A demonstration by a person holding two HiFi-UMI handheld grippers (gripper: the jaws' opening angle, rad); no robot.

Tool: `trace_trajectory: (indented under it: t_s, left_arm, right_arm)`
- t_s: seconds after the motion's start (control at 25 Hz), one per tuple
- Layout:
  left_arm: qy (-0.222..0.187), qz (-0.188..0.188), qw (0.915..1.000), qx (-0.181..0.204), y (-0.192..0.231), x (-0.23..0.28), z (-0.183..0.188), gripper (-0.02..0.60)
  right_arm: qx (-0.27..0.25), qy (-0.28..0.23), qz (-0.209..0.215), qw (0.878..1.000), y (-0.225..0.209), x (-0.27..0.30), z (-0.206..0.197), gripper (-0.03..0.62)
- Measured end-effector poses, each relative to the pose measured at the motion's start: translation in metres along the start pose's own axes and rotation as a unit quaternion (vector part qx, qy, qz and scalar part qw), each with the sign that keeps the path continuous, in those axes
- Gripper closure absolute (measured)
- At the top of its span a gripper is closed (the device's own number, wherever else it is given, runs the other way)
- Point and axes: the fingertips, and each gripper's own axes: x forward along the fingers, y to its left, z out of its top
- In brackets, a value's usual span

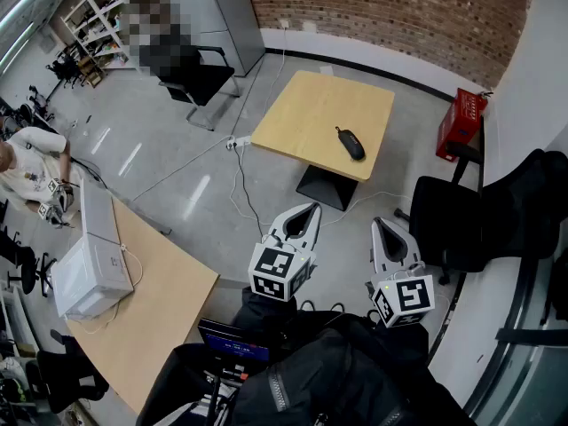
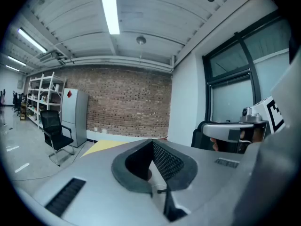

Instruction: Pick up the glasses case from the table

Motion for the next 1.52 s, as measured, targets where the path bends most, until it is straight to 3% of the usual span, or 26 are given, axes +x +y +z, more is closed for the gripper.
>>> trace_trajectory:
  t_s: [0.96, 1.52]
  left_arm:
    - [0.015, -0.004, 0.9999, -0.003, -0.05, 0.021, -0.016, 0.581]
    - [0.022, -0.014, 0.9996, -0.007, -0.033, 0.05, -0.018, 0.581]
  right_arm:
    - [0.012, 0.019, 0.01, 1.0, -0.035, -0.033, -0.021, 0.591]
    - [0.021, 0.033, 0.023, 0.999, -0.042, -0.004, -0.03, 0.591]
